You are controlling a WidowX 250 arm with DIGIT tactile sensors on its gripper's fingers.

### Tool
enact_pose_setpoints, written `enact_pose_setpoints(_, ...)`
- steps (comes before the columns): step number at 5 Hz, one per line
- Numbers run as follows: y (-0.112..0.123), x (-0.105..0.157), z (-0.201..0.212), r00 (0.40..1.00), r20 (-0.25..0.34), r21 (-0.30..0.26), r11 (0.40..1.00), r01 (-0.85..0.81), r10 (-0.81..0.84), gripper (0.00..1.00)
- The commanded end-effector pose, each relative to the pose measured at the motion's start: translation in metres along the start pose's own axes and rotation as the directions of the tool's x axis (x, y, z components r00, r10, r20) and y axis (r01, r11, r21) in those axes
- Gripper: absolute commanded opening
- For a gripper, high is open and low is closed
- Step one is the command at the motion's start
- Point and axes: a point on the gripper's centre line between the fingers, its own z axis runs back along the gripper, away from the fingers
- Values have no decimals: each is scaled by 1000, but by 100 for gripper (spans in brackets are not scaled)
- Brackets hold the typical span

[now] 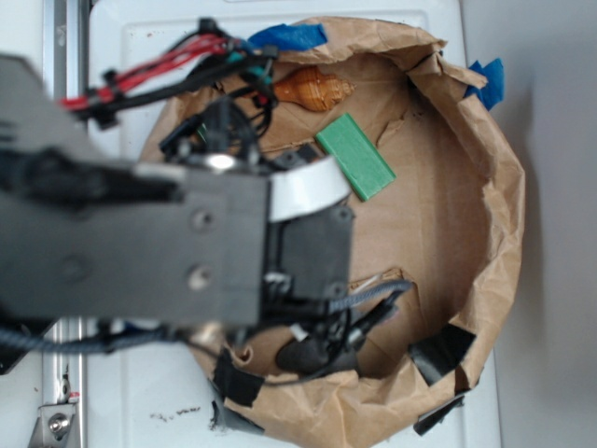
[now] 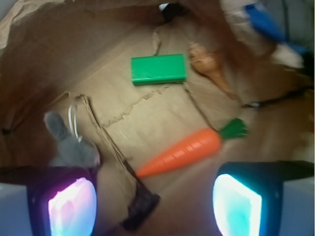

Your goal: Grab the gray animal.

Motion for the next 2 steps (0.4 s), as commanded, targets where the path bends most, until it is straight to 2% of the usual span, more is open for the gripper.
enact_pose_setpoints(1, -5, 14, -11, 997, 61, -229, 971, 67, -54, 100)
enact_pose_setpoints(2, -20, 16, -20, 993, 107, -295, 952, 83, -54, 100)
